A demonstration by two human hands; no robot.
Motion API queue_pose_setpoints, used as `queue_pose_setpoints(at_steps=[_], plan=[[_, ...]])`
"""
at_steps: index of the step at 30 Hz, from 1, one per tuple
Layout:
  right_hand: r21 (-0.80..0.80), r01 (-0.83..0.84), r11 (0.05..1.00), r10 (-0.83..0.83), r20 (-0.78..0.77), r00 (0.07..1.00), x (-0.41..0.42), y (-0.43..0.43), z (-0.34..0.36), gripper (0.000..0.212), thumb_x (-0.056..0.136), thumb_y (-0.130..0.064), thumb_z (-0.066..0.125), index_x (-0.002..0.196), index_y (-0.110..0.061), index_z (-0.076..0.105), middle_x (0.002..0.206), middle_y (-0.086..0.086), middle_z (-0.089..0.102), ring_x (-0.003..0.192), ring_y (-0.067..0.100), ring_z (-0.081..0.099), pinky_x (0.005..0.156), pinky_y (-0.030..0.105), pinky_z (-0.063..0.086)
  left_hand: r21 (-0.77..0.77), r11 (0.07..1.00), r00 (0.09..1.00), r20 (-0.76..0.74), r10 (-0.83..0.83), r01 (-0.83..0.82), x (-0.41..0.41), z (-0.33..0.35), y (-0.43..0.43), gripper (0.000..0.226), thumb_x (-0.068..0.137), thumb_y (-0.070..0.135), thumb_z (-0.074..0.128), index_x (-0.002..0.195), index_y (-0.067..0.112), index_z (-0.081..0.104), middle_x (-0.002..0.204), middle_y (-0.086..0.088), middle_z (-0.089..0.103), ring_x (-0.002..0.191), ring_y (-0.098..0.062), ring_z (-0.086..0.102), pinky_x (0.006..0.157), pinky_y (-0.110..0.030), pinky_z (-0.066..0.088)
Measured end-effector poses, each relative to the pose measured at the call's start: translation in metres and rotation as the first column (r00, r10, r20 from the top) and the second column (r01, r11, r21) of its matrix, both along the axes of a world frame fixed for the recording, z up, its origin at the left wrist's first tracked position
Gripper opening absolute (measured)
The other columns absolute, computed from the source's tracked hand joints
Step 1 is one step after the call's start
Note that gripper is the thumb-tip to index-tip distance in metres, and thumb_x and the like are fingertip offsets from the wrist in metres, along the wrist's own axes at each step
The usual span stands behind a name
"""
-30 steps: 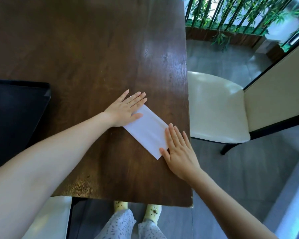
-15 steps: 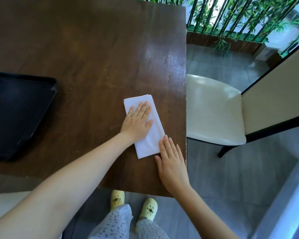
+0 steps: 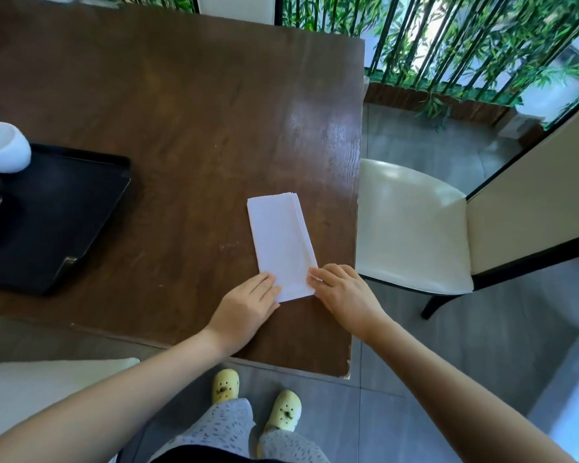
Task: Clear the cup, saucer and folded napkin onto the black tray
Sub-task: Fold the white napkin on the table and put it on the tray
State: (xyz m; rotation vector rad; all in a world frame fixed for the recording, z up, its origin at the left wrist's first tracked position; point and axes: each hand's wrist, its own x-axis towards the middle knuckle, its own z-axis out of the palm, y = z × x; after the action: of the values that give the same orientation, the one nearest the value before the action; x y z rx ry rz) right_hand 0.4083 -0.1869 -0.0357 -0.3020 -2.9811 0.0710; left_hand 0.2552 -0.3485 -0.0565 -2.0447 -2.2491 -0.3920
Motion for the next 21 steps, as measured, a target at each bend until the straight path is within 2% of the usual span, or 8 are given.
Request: queue_pose_setpoints(at_steps=[5, 8, 10, 13, 15, 18, 21], plan=[[0.075, -0.059, 0.995, 0.059, 0.004, 0.998, 0.0, 0.0, 0.002, 0.027, 0.066, -0.016, 0.082, 0.091, -0.012, 0.073, 0.099, 0.001, 0.073, 0.075, 0.018, 0.066, 0.069, 0.024, 0.056, -0.072, 0.989, 0.972, -0.191, -0.138, 0.126, -0.005, 0.009, 0.0, 0.044, 0.052, 0.022, 0.091, 0.09, 0.006, 0.077, 0.091, -0.011, 0.077, 0.084, -0.021, 0.074, 0.071, -0.029, 0.059], [0.083, -0.063, 0.995, 0.062, 0.016, 0.998, 0.001, -0.005, 0.003, 0.031, 0.064, -0.03, 0.082, 0.09, -0.014, 0.075, 0.096, 0.0, 0.073, 0.075, 0.017, 0.067, 0.069, 0.023, 0.057, -0.109, 0.984, 0.962, -0.22, -0.161, 0.14, -0.004, 0.015, 0.001, 0.048, 0.047, 0.022, 0.093, 0.089, 0.006, 0.077, 0.088, -0.01, 0.077, 0.08, -0.021, 0.074, 0.069, -0.029, 0.059], [0.071, -0.058, 0.996, 0.057, 0.016, 0.998, 0.003, -0.008, 0.004, 0.033, 0.064, -0.035, 0.082, 0.09, -0.016, 0.074, 0.095, -0.002, 0.073, 0.076, 0.016, 0.067, 0.071, 0.023, 0.056, -0.093, 0.985, 0.967, -0.198, -0.161, 0.145, -0.005, 0.019, 0.0, 0.041, 0.049, 0.018, 0.092, 0.085, 0.006, 0.077, 0.084, -0.01, 0.077, 0.076, -0.021, 0.075, 0.066, -0.028, 0.061], [0.061, -0.059, 0.996, 0.059, -0.003, 0.998, 0.005, -0.009, 0.006, 0.024, 0.069, -0.032, 0.078, 0.088, -0.019, 0.072, 0.091, -0.005, 0.071, 0.076, 0.016, 0.065, 0.071, 0.023, 0.055, -0.06, 0.986, 0.981, -0.111, -0.161, 0.155, -0.007, 0.023, -0.003, 0.019, 0.065, 0.013, 0.084, 0.081, 0.007, 0.075, 0.079, -0.008, 0.076, 0.07, -0.018, 0.073, 0.06, -0.026, 0.061], [0.05, -0.067, 0.997, 0.067, -0.006, 0.998, 0.004, -0.01, 0.009, 0.017, 0.071, -0.024, 0.074, 0.087, -0.019, 0.07, 0.088, -0.006, 0.07, 0.076, 0.017, 0.064, 0.072, 0.024, 0.054, -0.069, 0.988, 0.99, 0.021, -0.138, 0.139, -0.01, 0.025, -0.007, 0.007, 0.079, 0.015, 0.073, 0.083, 0.008, 0.073, 0.078, -0.006, 0.074, 0.067, -0.015, 0.071, 0.057, -0.025, 0.059], [-0.022, -0.048, 0.999, 0.048, 0.003, 0.999, 0.0, -0.011, 0.013, 0.012, 0.081, -0.015, 0.063, 0.092, -0.017, 0.069, 0.092, -0.002, 0.07, 0.085, 0.02, 0.063, 0.08, 0.03, 0.052, -0.077, 0.996, 0.977, 0.211, -0.035, 0.052, -0.017, 0.033, -0.011, 0.02, 0.091, 0.021, 0.057, 0.092, 0.007, 0.071, 0.086, -0.007, 0.075, 0.075, -0.018, 0.071, 0.065, -0.03, 0.059], [-0.255, 0.048, 0.966, -0.065, -0.056, 0.996, -0.009, -0.005, 0.022, 0.016, 0.087, -0.016, 0.059, 0.099, -0.013, 0.069, 0.098, 0.002, 0.072, 0.094, 0.023, 0.061, 0.084, 0.036, 0.049, -0.007, 1.0, 0.943, 0.332, 0.015, -0.014, -0.021, 0.045, -0.012, 0.023, 0.089, 0.024, 0.056, 0.098, 0.01, 0.073, 0.093, -0.005, 0.076, 0.082, -0.017, 0.071, 0.073, -0.027, 0.059]])
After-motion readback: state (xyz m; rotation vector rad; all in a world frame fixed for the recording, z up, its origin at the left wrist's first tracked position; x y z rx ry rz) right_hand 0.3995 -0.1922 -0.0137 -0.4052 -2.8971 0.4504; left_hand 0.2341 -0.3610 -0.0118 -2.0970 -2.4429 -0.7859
